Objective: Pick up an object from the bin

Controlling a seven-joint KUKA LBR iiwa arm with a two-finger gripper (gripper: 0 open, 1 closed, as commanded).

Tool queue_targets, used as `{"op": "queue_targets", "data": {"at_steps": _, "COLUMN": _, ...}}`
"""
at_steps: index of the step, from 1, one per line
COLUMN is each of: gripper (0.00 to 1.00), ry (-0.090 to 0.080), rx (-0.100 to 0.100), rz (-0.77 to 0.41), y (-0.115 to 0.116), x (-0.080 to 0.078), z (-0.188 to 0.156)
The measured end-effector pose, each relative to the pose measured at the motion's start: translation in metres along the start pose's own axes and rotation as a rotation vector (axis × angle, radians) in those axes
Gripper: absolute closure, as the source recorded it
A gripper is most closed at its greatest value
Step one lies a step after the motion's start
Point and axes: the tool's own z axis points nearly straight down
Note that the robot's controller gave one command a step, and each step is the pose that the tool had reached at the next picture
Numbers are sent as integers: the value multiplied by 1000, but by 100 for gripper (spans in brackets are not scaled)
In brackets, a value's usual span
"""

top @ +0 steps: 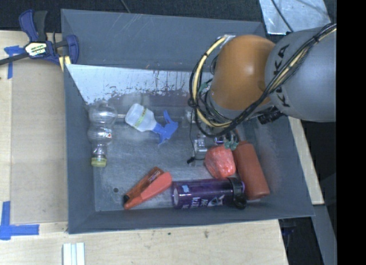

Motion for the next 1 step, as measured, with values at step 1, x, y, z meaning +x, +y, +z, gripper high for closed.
{"op": "queue_targets", "data": {"at_steps": 1, "gripper": 0, "ry": -8, "rx": 0, "rz": 1, "y": 0, "x": -1, "z": -5}}
